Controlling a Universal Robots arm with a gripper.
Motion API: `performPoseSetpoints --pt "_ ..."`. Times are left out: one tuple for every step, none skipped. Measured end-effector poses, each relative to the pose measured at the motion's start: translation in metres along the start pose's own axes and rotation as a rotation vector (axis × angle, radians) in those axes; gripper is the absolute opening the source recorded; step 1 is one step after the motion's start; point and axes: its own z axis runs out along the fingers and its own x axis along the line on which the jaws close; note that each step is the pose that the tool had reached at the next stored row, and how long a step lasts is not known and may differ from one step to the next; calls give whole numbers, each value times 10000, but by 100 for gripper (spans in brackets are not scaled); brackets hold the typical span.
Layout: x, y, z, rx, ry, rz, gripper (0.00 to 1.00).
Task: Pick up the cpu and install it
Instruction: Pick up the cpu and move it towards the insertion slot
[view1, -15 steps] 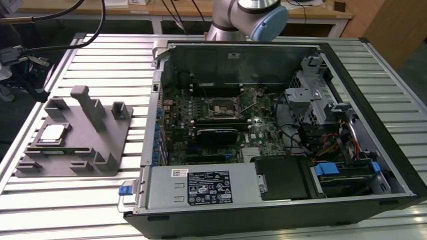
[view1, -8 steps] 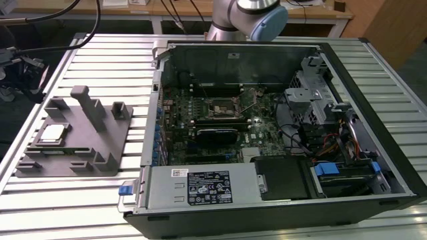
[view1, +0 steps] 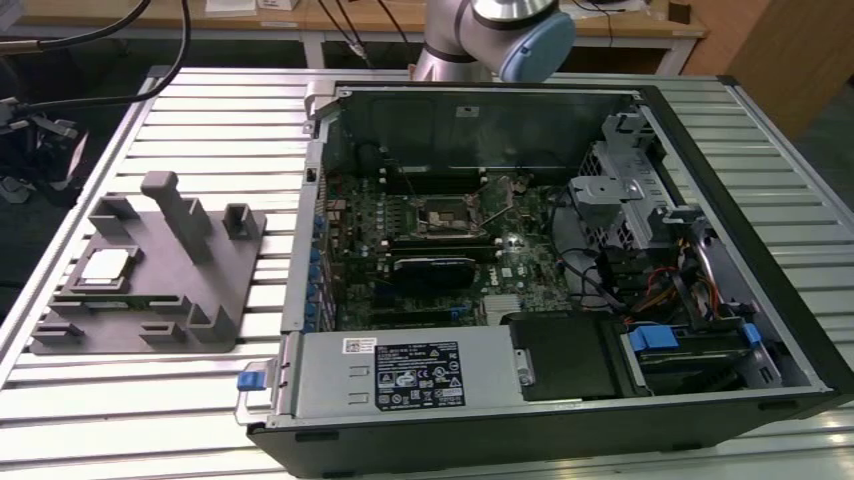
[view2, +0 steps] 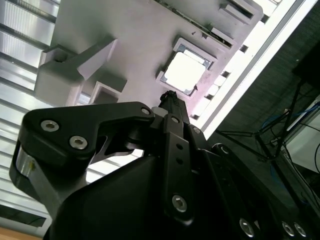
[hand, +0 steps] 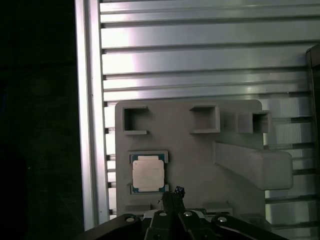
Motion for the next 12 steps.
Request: performPoseSetpoints --pt "13 -1 6 0 0 0 11" --pt "26 -3 13 0 0 0 11" --pt "38 -4 21 0 0 0 11" --pt "50 -5 29 -1 -1 -1 11" --pt "61 -6 38 0 0 -1 11" --pt "70 -7 50 0 0 -1 11" --pt "78 -9 64 -1 -1 -1 11" --pt "88 -10 77 -1 -1 -1 11" --pt "96 -12 91 0 0 -1 11" --pt "103 -13 108 0 0 -1 11" --pt "107 -14 126 0 0 -1 11" --pt "112 -15 144 -1 -1 -2 11"
